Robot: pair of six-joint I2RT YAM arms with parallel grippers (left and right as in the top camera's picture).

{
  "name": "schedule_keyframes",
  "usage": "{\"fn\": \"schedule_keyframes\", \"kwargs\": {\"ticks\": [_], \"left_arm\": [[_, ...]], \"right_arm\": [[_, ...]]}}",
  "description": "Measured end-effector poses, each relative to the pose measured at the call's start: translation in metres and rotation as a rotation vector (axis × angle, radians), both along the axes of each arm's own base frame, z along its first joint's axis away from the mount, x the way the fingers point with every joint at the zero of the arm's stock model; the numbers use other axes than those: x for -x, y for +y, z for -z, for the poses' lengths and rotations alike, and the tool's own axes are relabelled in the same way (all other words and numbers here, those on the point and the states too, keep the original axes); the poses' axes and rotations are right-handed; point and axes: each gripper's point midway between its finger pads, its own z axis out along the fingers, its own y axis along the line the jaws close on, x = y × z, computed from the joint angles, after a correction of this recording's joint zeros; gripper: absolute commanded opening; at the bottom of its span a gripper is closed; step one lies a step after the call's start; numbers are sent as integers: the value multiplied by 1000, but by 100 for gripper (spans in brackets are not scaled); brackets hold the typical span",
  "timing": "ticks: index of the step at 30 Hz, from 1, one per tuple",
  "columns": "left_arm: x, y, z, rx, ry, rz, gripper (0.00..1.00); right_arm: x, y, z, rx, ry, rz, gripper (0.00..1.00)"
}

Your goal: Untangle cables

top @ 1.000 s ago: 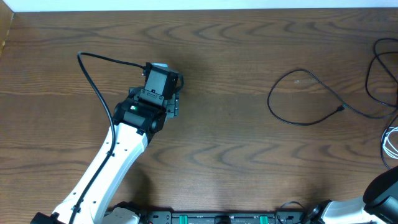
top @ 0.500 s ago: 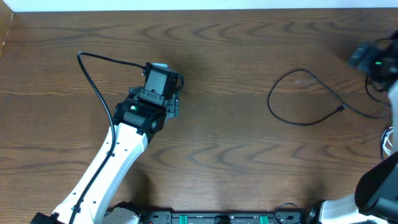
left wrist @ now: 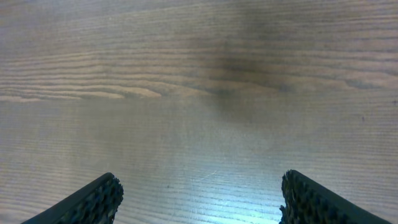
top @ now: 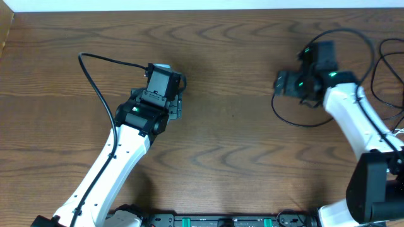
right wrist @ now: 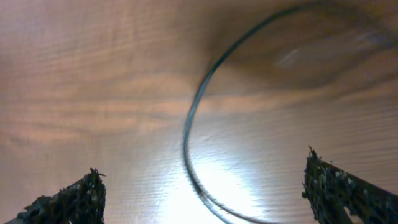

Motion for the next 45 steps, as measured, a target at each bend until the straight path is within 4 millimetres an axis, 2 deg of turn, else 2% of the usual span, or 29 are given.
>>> {"fn": "schedule_keyframes", "kwargs": {"ticks": [4, 7, 18, 21, 23, 26, 29, 31, 37, 41, 45], "left_arm": [[0, 0, 0, 0, 0, 0, 83], [0, 0, 0, 0, 0, 0, 83], [0, 0, 0, 0, 0, 0, 83], [0, 0, 0, 0, 0, 0, 83], [0, 0, 0, 0, 0, 0, 83], [0, 0, 0, 0, 0, 0, 83], [0, 0, 0, 0, 0, 0, 83], [0, 0, 0, 0, 0, 0, 83], [0, 0, 0, 0, 0, 0, 83], [0, 0, 0, 0, 0, 0, 83], [0, 0, 0, 0, 0, 0, 83]], "right_arm": [[25, 29, 25, 29, 51, -81, 99], [37, 39, 35, 78, 71, -114, 99], [65, 25, 63, 204, 129, -104, 99], [72, 22, 71, 214, 148, -103, 90], [74, 22, 73, 216, 149, -103, 75], [76, 20, 76, 221, 152, -99, 57], [79, 19, 80, 225, 155, -99, 51], [80, 18, 82, 225, 155, -98, 36], [83, 17, 85, 228, 159, -98, 10], [82, 17, 85, 228, 155, -96, 11], [81, 18, 85, 226, 150, -97, 24]]}}
